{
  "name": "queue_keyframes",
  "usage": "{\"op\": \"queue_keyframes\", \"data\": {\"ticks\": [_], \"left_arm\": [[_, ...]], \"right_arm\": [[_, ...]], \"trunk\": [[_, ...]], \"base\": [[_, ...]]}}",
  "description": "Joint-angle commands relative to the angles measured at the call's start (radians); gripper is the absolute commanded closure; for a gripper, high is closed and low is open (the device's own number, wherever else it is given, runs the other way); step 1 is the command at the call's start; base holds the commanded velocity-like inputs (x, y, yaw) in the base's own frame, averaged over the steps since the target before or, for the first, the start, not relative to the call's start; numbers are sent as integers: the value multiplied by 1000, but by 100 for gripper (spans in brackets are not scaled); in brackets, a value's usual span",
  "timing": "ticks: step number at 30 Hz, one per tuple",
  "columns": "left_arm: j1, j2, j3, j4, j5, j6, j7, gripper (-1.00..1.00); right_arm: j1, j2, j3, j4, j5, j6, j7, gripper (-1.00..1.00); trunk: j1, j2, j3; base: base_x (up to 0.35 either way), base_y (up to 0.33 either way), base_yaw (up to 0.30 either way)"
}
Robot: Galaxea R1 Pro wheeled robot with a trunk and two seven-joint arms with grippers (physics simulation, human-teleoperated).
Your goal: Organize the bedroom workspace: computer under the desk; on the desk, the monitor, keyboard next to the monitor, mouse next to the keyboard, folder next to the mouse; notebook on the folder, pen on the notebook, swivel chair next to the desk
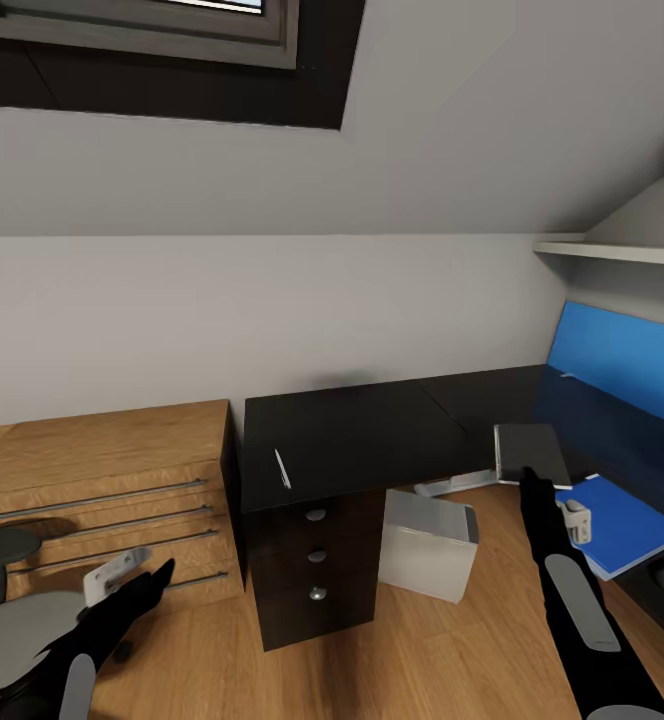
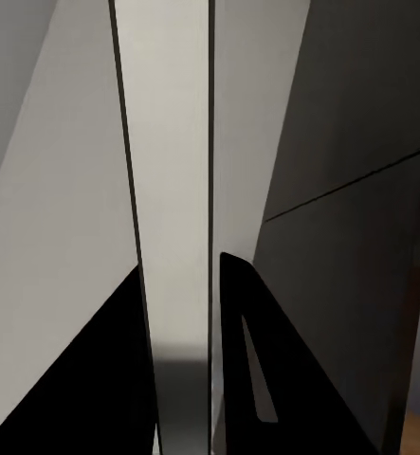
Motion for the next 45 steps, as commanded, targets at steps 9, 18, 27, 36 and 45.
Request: {"op": "queue_keyframes", "data": {"ticks": [9,18,27,36,45], "left_arm": [[-1,3,-61,3,-1,17,-7,-100],[26,17,-66,56,-80,16,-8,-100],[143,25,-66,212,-177,-8,-11,-100],[147,35,-86,445,-214,-353,-13,-100],[148,32,-92,508,-221,-444,-13,-100]], "right_arm": [[0,19,1,-2,-17,-7,4,100],[0,24,1,-4,-17,-6,2,100],[0,26,1,-7,-17,-7,3,100],[0,27,4,-1,-18,-8,-34,100],[0,26,-2,17,-15,-13,-86,100]], "trunk": [[0,-1,-1],[0,-1,-1],[0,-1,-1],[0,-1,-1],[0,-1,-1]], "base": [[0,0,-38],[0,0,-118],[0,-47,-15],[0,-119,-173],[0,-13,-259]]}}
